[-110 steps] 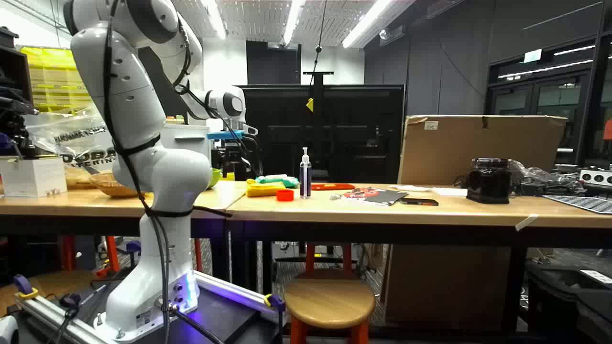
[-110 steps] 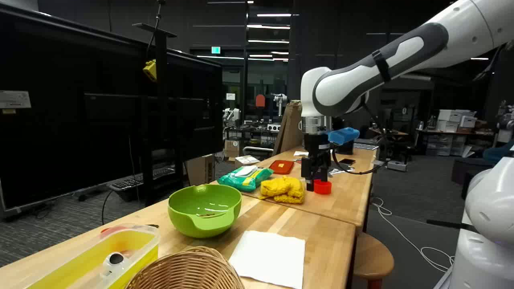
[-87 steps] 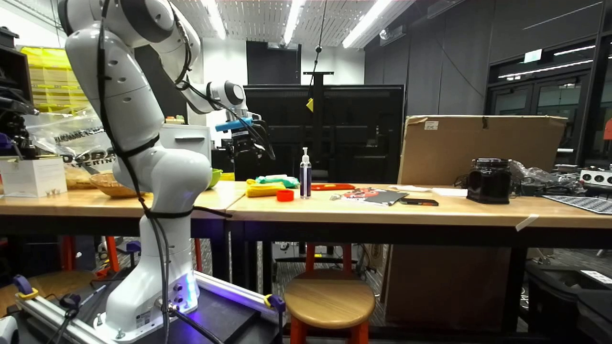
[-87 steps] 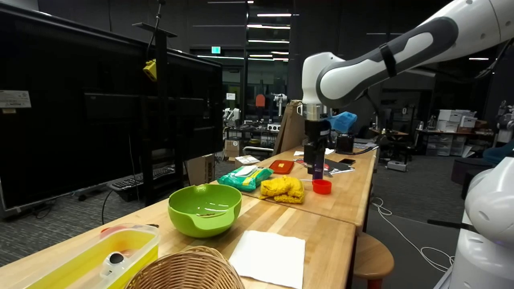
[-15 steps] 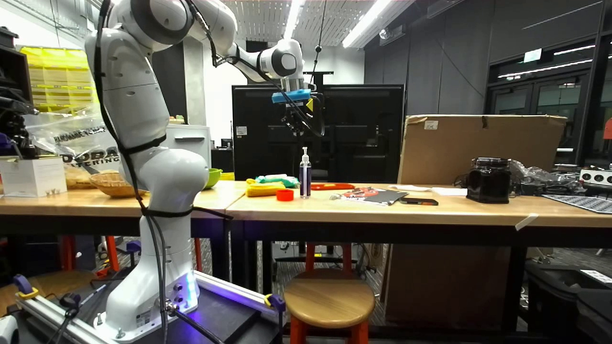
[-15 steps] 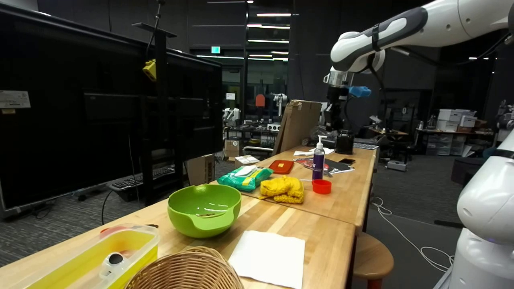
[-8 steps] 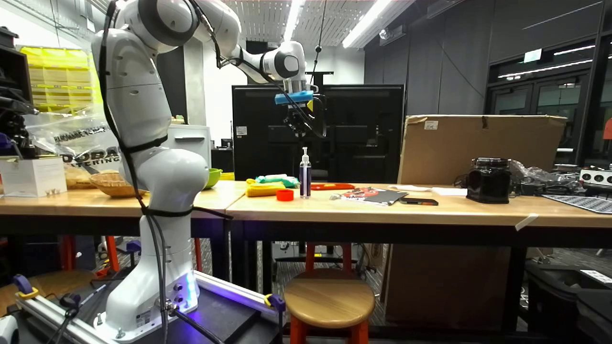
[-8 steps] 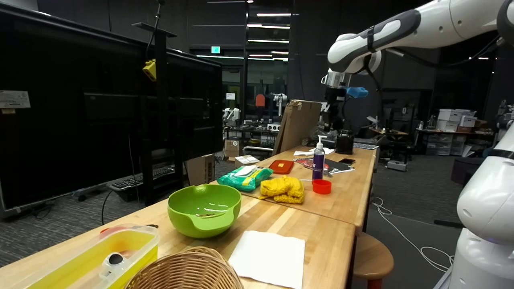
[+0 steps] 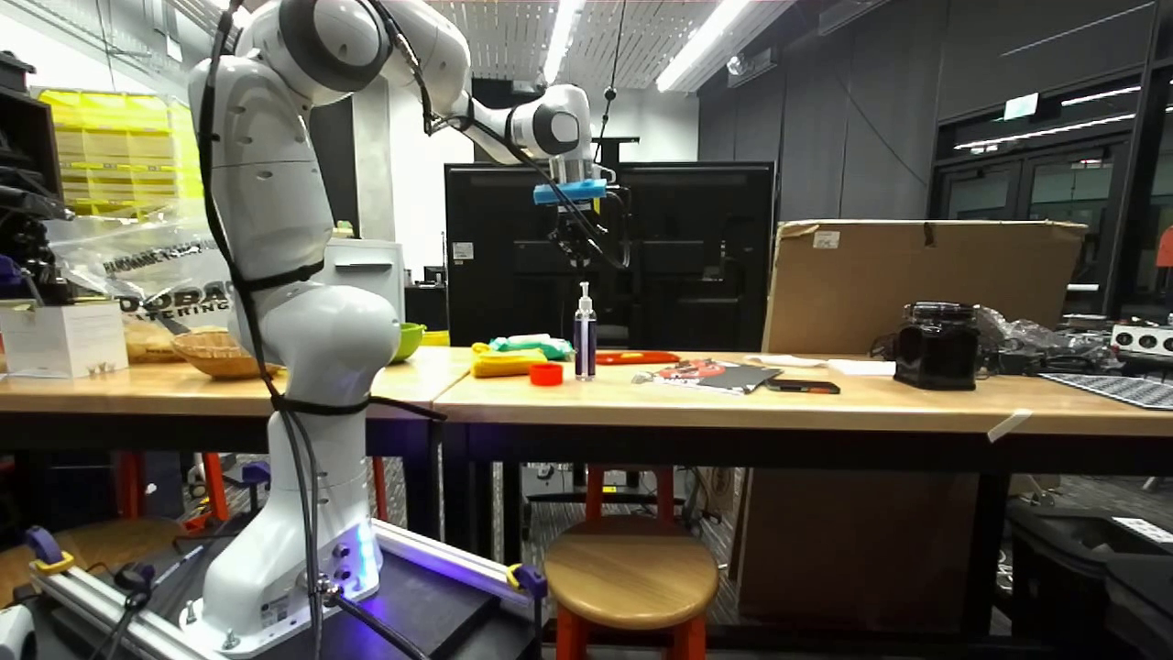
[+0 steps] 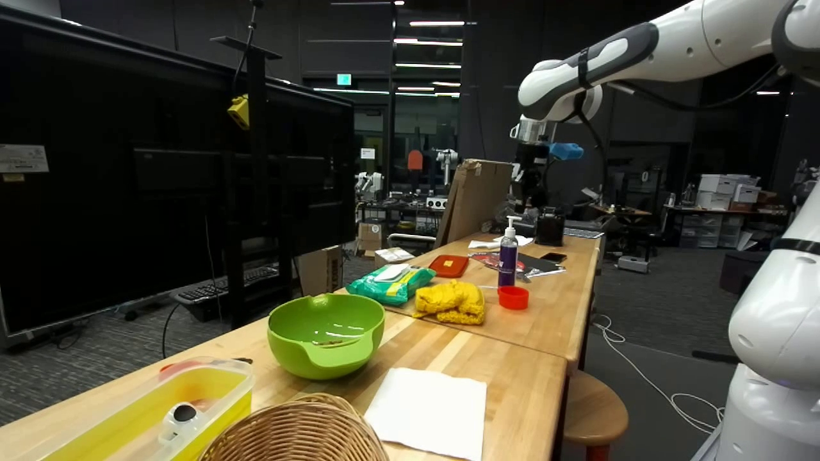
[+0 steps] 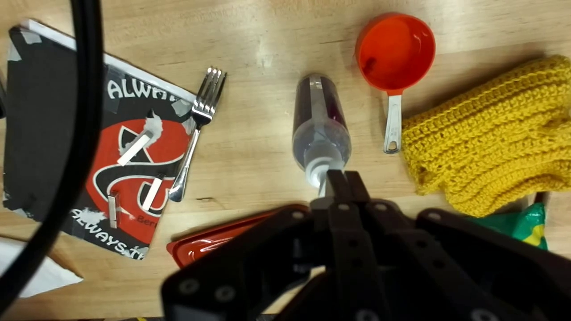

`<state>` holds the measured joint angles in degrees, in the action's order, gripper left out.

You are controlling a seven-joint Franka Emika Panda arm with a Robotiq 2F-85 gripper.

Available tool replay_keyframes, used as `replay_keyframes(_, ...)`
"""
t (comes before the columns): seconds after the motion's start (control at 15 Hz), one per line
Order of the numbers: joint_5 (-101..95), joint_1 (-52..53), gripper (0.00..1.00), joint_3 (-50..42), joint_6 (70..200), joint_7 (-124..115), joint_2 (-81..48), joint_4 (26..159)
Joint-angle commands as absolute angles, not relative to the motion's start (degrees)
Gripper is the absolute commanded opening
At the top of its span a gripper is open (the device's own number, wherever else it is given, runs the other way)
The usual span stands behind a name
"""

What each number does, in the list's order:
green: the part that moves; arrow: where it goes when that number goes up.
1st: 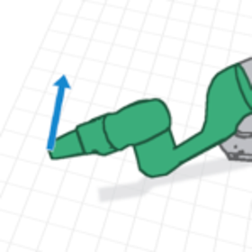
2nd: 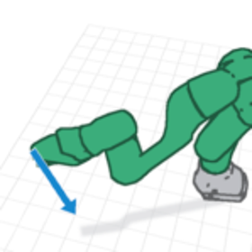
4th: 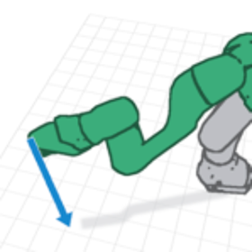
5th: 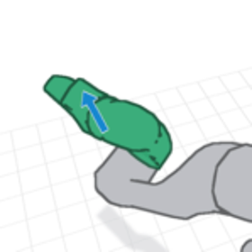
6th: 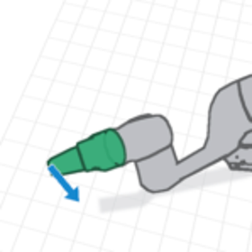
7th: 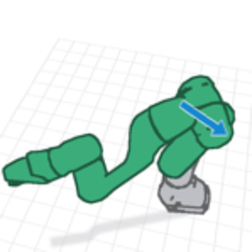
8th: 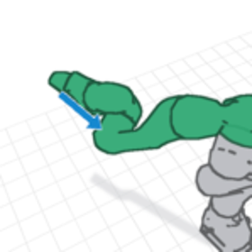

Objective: Press down on the pump bottle.

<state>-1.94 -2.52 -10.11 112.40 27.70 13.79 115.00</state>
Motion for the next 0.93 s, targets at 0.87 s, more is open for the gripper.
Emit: replay_keyframes(0.87, 0.2, -3.5, 0.00, -10.7, 111.3, 30.3, 11.4, 113.1)
